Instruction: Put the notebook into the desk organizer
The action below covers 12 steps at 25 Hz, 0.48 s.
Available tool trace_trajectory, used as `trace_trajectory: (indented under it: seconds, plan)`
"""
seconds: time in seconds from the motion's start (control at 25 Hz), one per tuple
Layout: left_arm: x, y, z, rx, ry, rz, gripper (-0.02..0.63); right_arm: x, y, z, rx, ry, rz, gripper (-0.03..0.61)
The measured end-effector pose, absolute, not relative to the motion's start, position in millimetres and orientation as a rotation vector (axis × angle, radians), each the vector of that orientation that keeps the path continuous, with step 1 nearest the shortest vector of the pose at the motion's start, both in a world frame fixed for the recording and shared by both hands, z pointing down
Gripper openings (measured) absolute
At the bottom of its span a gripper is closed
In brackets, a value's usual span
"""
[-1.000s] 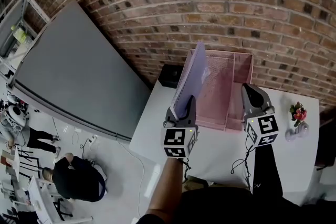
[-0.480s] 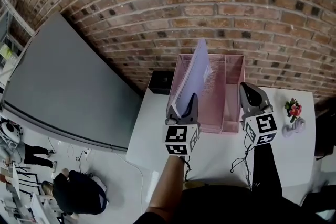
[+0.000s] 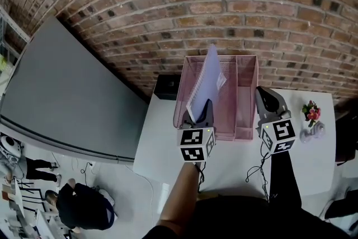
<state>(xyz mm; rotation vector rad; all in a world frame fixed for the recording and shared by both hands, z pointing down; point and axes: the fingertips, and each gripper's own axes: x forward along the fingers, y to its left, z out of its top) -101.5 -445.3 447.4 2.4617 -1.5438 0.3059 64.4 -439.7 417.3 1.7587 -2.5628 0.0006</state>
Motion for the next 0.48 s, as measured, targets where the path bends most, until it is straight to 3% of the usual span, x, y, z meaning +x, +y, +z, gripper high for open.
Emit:
trace_trajectory:
  seconds: [0.28,0.48]
  plan:
    - [-116.7,-453.9,456.3,2.383,-1.663,0.4,0.049,66.6,-442.3,418.4,1.751,-2.561,-0.004,-0.001]
    - [-122.7,-455.5,464.1,2.341,-1.704,0.508,0.103,63.0,-443.4,417.6,1.734,-2.568,-0.008,0.0]
